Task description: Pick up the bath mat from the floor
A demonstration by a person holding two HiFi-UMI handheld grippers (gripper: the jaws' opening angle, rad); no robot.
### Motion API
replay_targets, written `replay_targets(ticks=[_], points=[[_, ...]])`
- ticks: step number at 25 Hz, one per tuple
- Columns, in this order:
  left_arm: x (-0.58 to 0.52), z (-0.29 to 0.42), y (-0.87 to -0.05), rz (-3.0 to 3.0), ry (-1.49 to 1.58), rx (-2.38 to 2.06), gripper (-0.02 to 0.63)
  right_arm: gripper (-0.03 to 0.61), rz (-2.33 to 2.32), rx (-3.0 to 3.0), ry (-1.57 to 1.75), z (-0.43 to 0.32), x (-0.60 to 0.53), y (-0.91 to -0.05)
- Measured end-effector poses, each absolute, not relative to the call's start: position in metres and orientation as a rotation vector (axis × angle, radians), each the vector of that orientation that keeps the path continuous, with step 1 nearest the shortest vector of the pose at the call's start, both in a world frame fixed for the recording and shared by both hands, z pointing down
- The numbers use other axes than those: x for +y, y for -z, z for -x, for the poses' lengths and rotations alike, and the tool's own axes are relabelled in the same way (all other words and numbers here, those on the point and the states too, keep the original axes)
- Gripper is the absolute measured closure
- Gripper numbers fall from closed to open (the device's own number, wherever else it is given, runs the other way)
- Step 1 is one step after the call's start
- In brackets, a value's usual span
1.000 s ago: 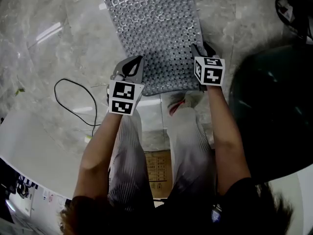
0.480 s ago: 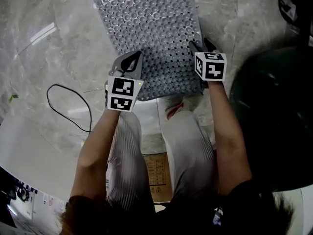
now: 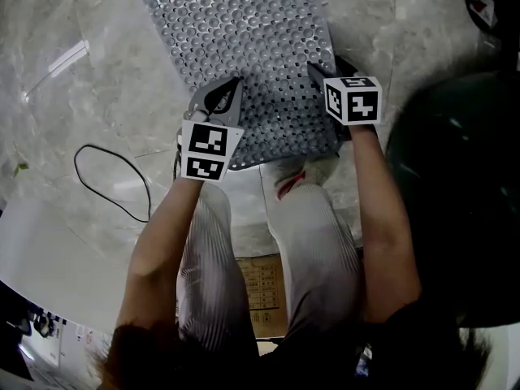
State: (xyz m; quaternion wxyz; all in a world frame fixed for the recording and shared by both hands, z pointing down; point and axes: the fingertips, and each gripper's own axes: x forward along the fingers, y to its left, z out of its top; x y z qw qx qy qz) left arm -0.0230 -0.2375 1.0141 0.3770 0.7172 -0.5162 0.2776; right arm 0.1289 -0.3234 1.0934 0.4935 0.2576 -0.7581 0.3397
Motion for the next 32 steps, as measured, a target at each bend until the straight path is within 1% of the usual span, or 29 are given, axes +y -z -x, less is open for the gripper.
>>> replay_targets(ticks=[6, 9, 13, 17, 24, 32], points=[[-0.242, 0.017, -1.017, -1.857, -0.71, -1.313, 0.609, 0.332, -0.511, -1.817, -0.811, -0.128, -0.318, -1.104], [-0.244, 0.018, -1.016, -1.865, -0.72, -1.323, 0.609, 0.375, -0.52, -1.797, -0.805, -0.13, -0.32, -1.105], [-0.242, 0.023, -1.013, -1.86, -0.742, -1.34, 0.609, 0.464, -0.517, -1.8, -0.76, -0.129, -0.322, -1.097], [-0.241, 0.028, -1.001, -1.842, -0.749, -1.349, 0.609, 0.52, -0.517, -1.796, -0.808, -0.124, -0.318, -1.084], [-0.234, 0.043, -0.972, -1.831, -0.795, -1.357, 0.609, 0.555, -0.527, -1.813, -0.805, -0.111, -0.31, -1.052], [-0.227, 0.063, -0.926, -1.823, -0.831, -1.372, 0.609, 0.563, -0.482, -1.831, -0.799, -0.087, -0.292, -1.008]])
